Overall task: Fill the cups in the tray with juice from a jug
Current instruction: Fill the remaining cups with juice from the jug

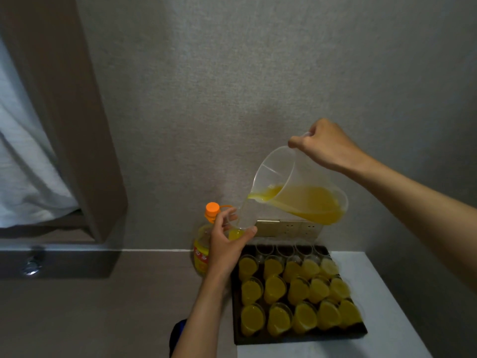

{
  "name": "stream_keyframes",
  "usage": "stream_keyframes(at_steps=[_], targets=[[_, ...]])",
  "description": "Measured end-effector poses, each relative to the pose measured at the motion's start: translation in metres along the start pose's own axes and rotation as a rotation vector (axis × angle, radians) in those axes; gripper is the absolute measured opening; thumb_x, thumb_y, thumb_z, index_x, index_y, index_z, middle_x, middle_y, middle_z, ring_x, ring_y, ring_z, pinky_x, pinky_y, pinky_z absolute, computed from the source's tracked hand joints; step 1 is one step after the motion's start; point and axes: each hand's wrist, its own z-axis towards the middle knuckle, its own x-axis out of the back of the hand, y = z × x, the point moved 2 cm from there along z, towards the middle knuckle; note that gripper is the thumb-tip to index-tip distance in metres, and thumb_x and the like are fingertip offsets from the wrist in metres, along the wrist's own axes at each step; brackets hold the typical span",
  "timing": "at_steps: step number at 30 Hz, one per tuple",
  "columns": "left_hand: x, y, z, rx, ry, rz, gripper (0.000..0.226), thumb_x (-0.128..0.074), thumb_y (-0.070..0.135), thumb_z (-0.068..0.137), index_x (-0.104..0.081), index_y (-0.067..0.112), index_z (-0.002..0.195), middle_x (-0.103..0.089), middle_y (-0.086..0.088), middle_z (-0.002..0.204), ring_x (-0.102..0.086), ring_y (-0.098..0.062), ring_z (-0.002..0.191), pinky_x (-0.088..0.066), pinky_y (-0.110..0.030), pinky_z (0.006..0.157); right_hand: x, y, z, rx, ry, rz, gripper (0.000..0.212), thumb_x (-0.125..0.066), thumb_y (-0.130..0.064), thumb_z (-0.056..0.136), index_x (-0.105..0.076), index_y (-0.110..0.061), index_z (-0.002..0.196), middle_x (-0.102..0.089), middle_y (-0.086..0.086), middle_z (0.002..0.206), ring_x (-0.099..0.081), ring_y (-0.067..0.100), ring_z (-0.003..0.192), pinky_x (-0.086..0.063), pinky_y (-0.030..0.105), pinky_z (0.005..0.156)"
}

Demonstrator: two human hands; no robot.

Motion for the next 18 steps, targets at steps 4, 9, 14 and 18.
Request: stream_keyframes(at_steps=[4, 9, 14, 18], targets=[[0.0017, -0.0014, -0.0031, 0.0, 0.006, 0.014, 0.053, -0.088, 0.019, 0.077, -0.062, 0.037, 0.12, -0.064, 0.009, 0.124, -0.057, -0.002, 0.119, -0.05, -0.029, 0.097, 0.0033, -0.0015, -0.0009, -0.004, 0.004, -0.007, 0.045, -0.069, -0.033, 0.086, -0.042, -0.02, 0.053, -0.032, -0.01, 0.038, -0.027, 0.007, 0.035, -0.027, 0.031, 0.051], [0.0011, -0.002, -0.0041, 0.001, 0.03, 0.039, 0.053, -0.088, 0.017, 0.077, -0.062, 0.036, 0.12, -0.064, 0.008, 0.123, -0.058, 0.001, 0.117, -0.051, -0.027, 0.096, 0.0053, -0.0022, -0.0033, -0.006, 0.011, 0.003, 0.047, -0.069, -0.032, 0.086, -0.039, -0.021, 0.051, -0.03, -0.01, 0.036, -0.026, 0.009, 0.034, -0.026, 0.032, 0.051], [0.0, -0.0052, -0.0039, 0.016, 0.025, 0.049, 0.054, -0.088, 0.021, 0.077, -0.062, 0.038, 0.121, -0.064, 0.008, 0.124, -0.058, -0.002, 0.119, -0.053, -0.033, 0.097, 0.0063, -0.0012, -0.0041, -0.004, 0.0, 0.008, 0.047, -0.069, -0.031, 0.087, -0.038, -0.02, 0.053, -0.029, -0.01, 0.036, -0.026, 0.008, 0.033, -0.026, 0.031, 0.05], [-0.0022, -0.0047, -0.0041, 0.025, 0.023, 0.043, 0.054, -0.088, 0.019, 0.078, -0.061, 0.035, 0.122, -0.064, 0.009, 0.124, -0.058, -0.005, 0.119, -0.05, -0.026, 0.094, 0.0071, -0.0003, -0.0032, -0.005, 0.009, -0.003, 0.047, -0.069, -0.031, 0.087, -0.038, -0.021, 0.053, -0.029, -0.01, 0.037, -0.026, 0.009, 0.035, -0.025, 0.031, 0.05]])
